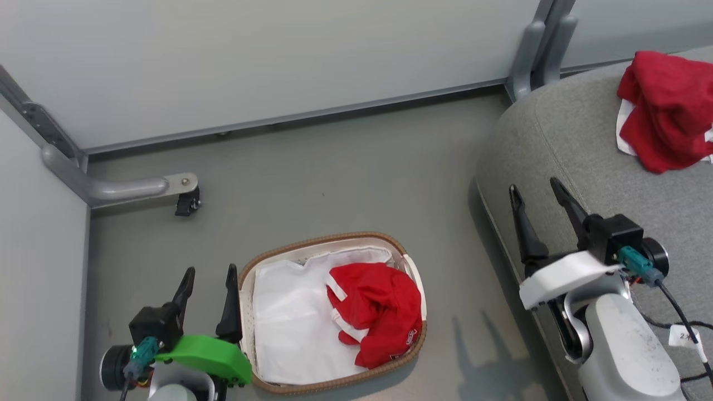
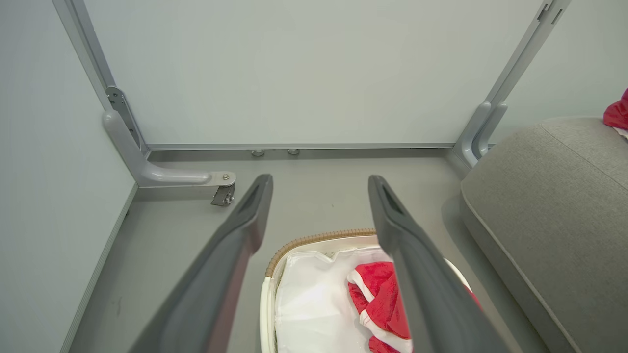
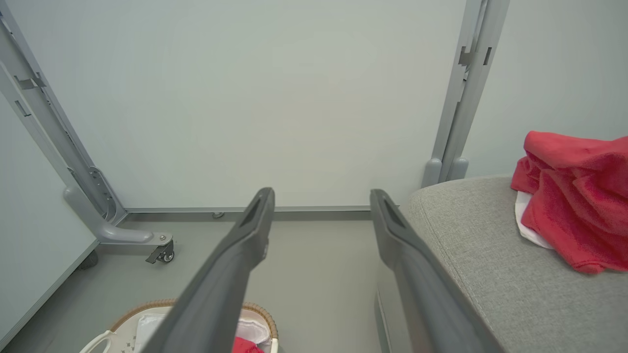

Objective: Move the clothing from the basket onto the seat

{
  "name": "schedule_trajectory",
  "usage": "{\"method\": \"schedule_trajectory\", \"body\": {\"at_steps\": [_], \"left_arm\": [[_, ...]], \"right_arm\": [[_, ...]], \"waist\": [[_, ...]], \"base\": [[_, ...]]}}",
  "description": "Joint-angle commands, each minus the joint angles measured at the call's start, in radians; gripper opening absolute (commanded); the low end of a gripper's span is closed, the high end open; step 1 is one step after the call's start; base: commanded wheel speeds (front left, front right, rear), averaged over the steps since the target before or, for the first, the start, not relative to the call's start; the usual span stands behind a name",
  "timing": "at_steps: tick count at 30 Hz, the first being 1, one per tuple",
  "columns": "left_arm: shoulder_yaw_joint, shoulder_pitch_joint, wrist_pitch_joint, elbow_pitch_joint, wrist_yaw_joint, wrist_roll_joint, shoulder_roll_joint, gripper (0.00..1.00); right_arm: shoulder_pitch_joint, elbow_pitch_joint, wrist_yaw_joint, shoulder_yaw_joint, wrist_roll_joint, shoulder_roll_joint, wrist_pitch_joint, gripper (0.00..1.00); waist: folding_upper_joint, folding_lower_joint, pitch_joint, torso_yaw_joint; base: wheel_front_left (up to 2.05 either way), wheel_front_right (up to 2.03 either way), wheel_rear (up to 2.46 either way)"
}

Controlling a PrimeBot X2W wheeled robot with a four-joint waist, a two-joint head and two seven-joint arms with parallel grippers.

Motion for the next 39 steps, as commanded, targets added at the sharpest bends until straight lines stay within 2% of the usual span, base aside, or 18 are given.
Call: {"method": "schedule_trajectory", "body": {"at_steps": [1, 15, 33, 39], "left_arm": [[-0.007, -0.039, 0.000, 0.007, -0.003, -0.003, 0.002, 1.00], [-0.109, -0.273, 0.000, 0.121, -0.009, 0.018, 0.006, 1.00], [-0.226, -0.451, 0.000, 0.268, -0.009, -0.044, 0.093, 1.00], [-0.303, -0.495, 0.000, 0.337, -0.009, -0.060, 0.124, 1.00]], "right_arm": [[-0.031, -0.012, -0.001, 0.006, 0.000, -0.002, 0.000, 1.00], [-0.192, -0.123, -0.001, 0.099, 0.047, 0.003, 0.000, 1.00], [-0.287, -0.242, -0.001, 0.146, 0.124, 0.004, 0.000, 1.00], [-0.308, -0.272, -0.001, 0.153, 0.146, 0.004, 0.000, 1.00]], "waist": [[0.0000, 0.0001, 0.103, -0.052], [0.0000, 0.0001, 0.353, -0.167], [0.0000, 0.0001, 0.593, -0.278], [0.0000, 0.0001, 0.651, -0.300]], "base": [[0.00, 0.00, 0.00], [0.00, 0.00, 0.00], [0.00, 0.00, 0.00], [0.00, 0.00, 0.00]]}}
